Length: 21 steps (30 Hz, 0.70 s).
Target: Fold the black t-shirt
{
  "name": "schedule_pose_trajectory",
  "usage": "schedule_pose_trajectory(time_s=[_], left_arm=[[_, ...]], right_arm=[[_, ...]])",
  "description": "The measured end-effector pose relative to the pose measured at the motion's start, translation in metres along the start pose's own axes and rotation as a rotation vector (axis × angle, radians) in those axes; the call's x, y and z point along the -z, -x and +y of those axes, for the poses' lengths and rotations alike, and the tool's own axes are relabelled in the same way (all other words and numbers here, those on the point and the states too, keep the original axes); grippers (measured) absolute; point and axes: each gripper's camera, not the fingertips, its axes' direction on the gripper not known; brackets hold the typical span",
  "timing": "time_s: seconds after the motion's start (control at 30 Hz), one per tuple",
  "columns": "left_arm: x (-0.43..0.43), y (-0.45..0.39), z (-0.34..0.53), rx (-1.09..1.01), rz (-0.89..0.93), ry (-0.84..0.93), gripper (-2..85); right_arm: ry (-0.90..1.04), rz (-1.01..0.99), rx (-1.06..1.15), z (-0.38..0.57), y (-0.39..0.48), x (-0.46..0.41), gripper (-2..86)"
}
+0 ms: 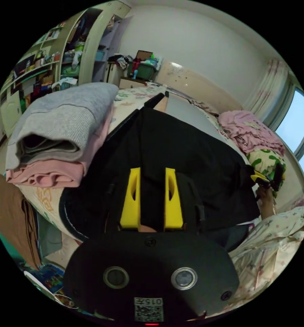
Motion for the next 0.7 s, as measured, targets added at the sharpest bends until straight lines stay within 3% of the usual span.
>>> schedule_pose_trajectory(time_s=[0.23,0.33,0.57,0.7], left_arm=[[0.065,-0.007,-0.004,0.038,0.113,-0.149,2.0],[0.097,-0.031,-0.006,-0.014,0.076,-0.176,1.5],[0.124,-0.072,-0.002,-0.012,-0.010,-0.121,1.8],[0.160,-0.101,-0.007,0.004,-0.036,-0.149,2.9]], right_arm=[[-0.107,-0.176,0.108,0.008,-0.032,0.035,13.9],[-0.051,-0.150,0.202,0.008,-0.036,0.043,13.9],[0.288,-0.109,0.353,-0.003,-0.052,0.003,13.5],[0.251,-0.113,0.394,-0.012,-0.067,0.017,13.0]])
